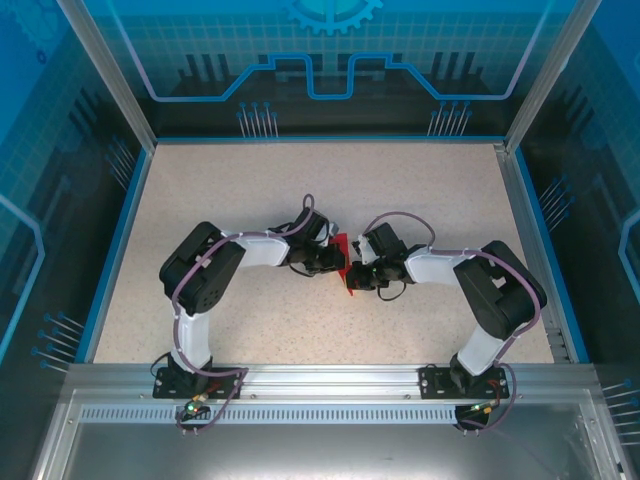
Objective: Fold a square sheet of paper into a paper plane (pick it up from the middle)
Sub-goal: Fold the wing for the fifth time at the center of the table.
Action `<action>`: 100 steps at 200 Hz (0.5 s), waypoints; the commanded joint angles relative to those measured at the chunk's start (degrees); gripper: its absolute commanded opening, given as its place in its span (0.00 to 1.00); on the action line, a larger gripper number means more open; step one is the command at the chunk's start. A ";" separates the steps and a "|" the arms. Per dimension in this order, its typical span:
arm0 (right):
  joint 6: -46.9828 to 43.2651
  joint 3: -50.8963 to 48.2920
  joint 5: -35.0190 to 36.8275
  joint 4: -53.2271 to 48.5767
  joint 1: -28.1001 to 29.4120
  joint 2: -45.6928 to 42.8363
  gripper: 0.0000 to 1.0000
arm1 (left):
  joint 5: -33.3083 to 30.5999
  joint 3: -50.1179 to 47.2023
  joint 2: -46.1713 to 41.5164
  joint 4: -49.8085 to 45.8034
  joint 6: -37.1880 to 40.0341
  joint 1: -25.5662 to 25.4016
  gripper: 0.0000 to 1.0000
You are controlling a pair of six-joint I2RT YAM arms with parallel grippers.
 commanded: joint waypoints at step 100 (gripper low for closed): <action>-0.38 -4.24 4.11 -11.70 0.32 4.05 0.05 | -5.76 14.38 9.87 -12.13 6.64 13.54 0.13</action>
